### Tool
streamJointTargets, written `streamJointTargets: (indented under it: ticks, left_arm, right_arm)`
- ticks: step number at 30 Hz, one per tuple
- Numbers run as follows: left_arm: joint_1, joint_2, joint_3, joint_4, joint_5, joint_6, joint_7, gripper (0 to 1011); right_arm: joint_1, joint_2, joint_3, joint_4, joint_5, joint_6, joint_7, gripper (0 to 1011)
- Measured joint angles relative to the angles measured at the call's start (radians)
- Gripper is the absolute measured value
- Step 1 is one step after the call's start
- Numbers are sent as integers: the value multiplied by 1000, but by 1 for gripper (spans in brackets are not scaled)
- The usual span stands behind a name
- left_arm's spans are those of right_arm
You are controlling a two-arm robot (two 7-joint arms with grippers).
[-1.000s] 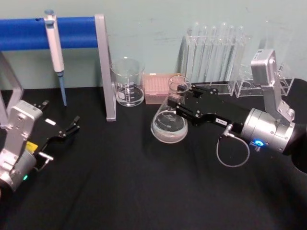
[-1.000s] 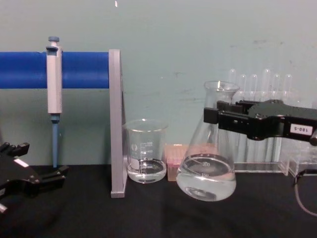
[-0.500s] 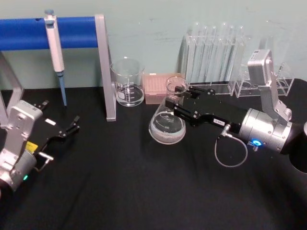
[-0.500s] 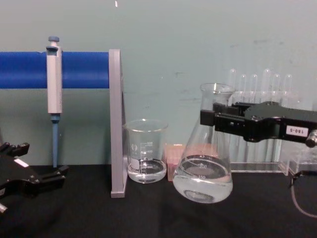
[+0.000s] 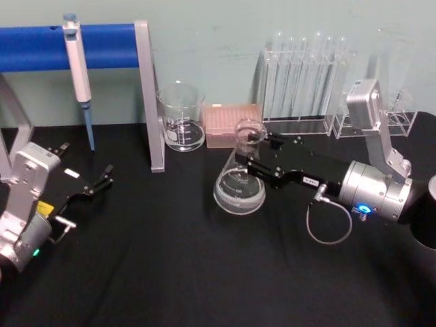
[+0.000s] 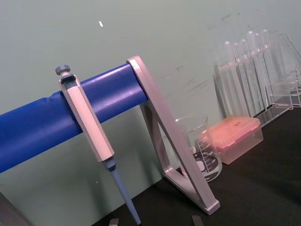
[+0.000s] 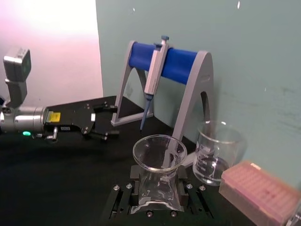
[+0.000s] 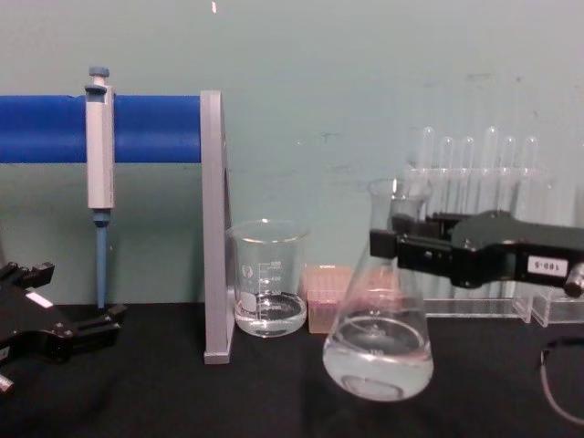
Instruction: Grasp the erlenmeyer flask with one hand, shake it three times, then place it back.
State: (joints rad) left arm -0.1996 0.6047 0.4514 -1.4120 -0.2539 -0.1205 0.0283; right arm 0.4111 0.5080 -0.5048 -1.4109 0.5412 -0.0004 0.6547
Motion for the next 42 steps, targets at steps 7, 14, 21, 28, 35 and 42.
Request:
streamJointTargets:
  ticks: [7,14,21,28,35,42]
  left_arm:
    - [0,0,0,0,0,0,0,1001]
    - [0,0,0,0,0,0,0,1001]
    - [0,0,0,0,0,0,0,1001]
    - [0,0,0,0,0,0,0,1001]
    - [0,0,0,0,0,0,0,1001]
    - [0,0,0,0,0,0,0,1001]
  right_arm:
    - [2,0,-15,30,-16,-1,2,456]
    - [9,-11,-29,80,-28,-10,20,456]
    - [14,-21,-38,111,-35,-13,31,456]
    - [19,-27,-43,132,-38,-13,41,456]
    - [22,-29,-45,141,-39,-12,47,456]
    - [25,-32,-48,149,-38,-5,50,456]
